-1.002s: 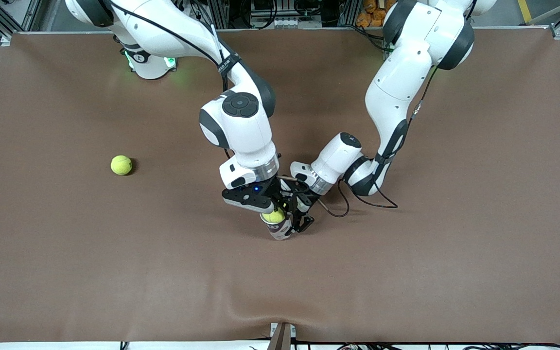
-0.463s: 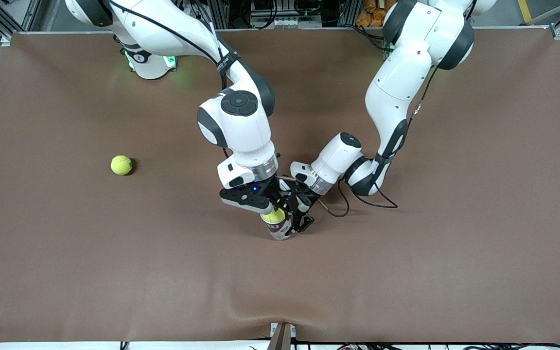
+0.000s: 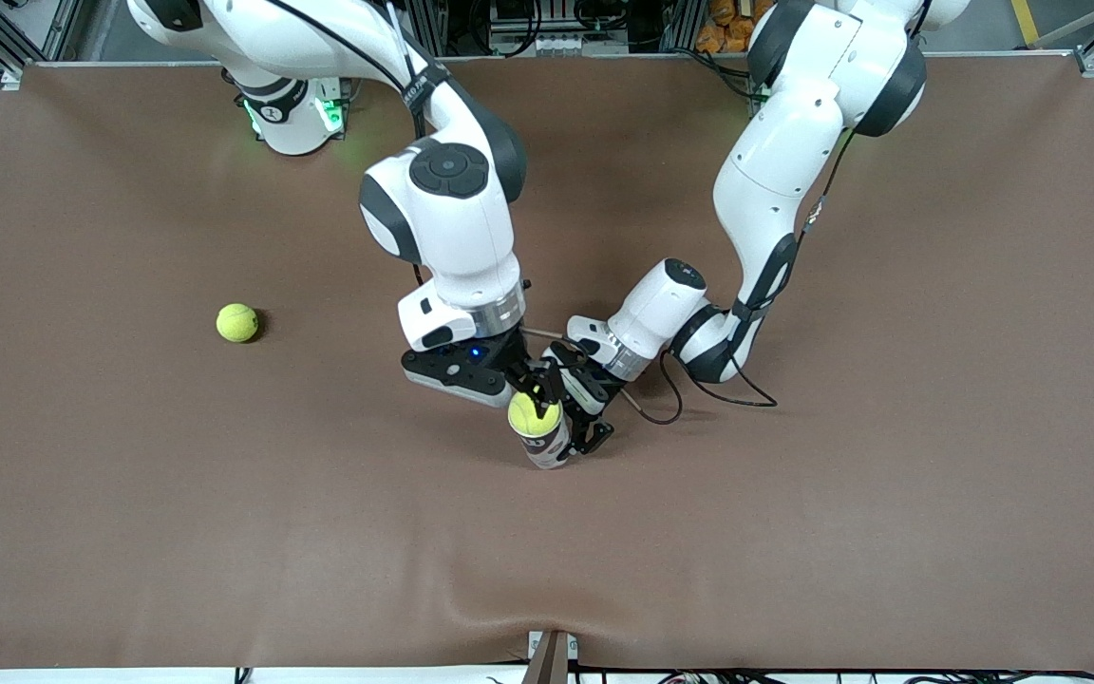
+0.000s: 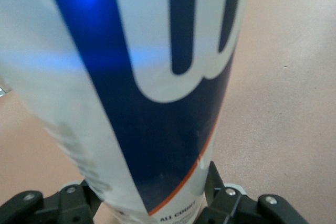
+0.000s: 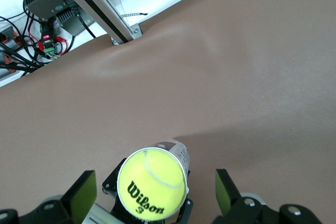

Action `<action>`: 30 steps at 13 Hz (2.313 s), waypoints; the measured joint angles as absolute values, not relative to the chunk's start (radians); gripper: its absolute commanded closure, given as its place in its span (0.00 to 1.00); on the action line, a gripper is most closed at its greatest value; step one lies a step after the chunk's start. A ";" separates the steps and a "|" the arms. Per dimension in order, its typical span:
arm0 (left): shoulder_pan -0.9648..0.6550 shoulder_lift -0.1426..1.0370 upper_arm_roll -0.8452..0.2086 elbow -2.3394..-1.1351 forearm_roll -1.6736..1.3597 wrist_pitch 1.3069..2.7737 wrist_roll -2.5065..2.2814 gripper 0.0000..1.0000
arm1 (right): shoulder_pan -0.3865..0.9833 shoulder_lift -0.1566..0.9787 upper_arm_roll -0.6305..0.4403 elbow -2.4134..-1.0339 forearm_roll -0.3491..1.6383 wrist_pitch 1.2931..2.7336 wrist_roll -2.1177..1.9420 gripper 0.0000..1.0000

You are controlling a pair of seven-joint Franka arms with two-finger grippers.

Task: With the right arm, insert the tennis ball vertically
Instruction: 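Open the right gripper to drop the ball into the tube, then move the right gripper to the second ball and grasp it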

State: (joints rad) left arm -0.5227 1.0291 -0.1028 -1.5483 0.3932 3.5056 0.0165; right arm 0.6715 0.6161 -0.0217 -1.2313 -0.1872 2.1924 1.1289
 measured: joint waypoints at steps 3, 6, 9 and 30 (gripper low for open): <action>-0.523 1.029 -0.103 -1.548 0.393 3.506 0.016 0.23 | 0.667 0.568 -0.025 -1.228 -0.187 2.089 1.090 0.00; -0.524 1.029 -0.104 -1.548 0.393 3.506 0.015 0.23 | 0.614 0.514 -0.031 -1.227 -0.187 1.874 0.926 0.00; -0.526 1.029 -0.106 -1.548 0.393 3.506 0.014 0.23 | 0.522 0.464 -0.032 -1.310 -0.187 1.786 0.793 0.00; -0.534 1.037 -0.122 -1.546 0.393 3.513 0.009 0.22 | -0.010 0.328 -0.034 -2.049 -0.097 2.069 0.239 0.00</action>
